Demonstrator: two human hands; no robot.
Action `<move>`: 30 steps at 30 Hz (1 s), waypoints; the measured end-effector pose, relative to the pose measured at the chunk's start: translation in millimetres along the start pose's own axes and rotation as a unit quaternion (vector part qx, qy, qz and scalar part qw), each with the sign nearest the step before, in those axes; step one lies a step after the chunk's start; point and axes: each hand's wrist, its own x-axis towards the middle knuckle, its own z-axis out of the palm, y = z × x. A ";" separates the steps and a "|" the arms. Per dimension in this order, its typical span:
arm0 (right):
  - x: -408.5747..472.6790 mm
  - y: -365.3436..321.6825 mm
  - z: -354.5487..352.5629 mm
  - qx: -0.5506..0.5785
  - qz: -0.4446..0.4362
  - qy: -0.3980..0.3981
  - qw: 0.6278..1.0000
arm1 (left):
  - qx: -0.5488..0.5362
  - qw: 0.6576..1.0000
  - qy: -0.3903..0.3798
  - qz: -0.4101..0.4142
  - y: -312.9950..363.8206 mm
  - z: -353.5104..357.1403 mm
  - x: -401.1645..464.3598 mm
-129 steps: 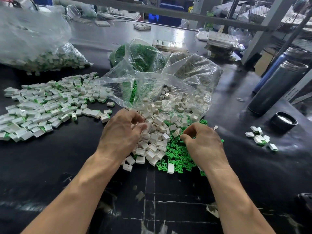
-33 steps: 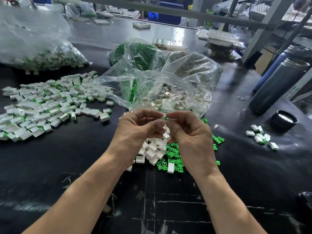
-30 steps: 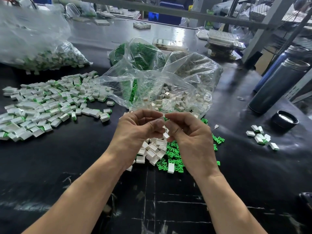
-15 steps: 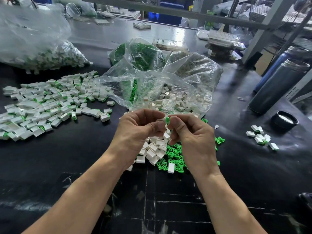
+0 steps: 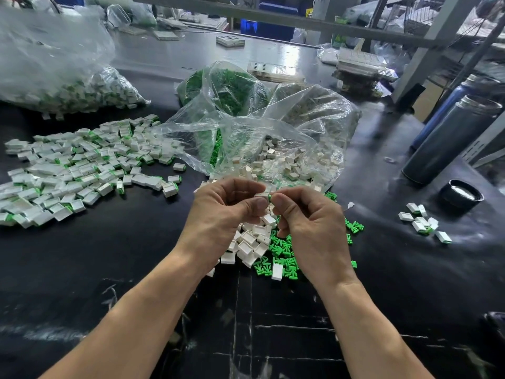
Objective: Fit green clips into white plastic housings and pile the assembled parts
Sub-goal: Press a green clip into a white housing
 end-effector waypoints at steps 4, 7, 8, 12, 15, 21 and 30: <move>1.0 -0.3 -0.5 0.022 0.008 -0.004 1.000 | 0.010 1.000 -0.002 -0.008 -0.2 -0.9 0.2; 0.3 -1.3 -0.1 0.035 0.013 -0.022 0.999 | 0.008 1.000 0.005 -0.004 0.2 -2.6 1.0; 0.3 -1.1 0.4 0.038 0.014 -0.022 0.999 | 0.011 1.000 0.004 -0.002 0.6 -3.0 1.1; 0.6 0.6 1.5 0.046 0.024 0.000 0.999 | 0.019 1.000 -0.003 0.003 1.8 -1.4 0.0; -1.0 2.6 1.3 0.009 0.016 0.005 1.000 | 0.045 0.999 0.001 0.009 2.1 -0.9 0.2; -1.4 7.9 1.4 -0.068 -0.005 0.002 0.998 | 0.106 0.994 0.007 0.025 2.6 -1.6 -2.1; -1.5 6.7 2.2 -0.096 -0.010 0.005 0.995 | 0.119 0.993 0.014 0.025 2.3 1.7 -2.1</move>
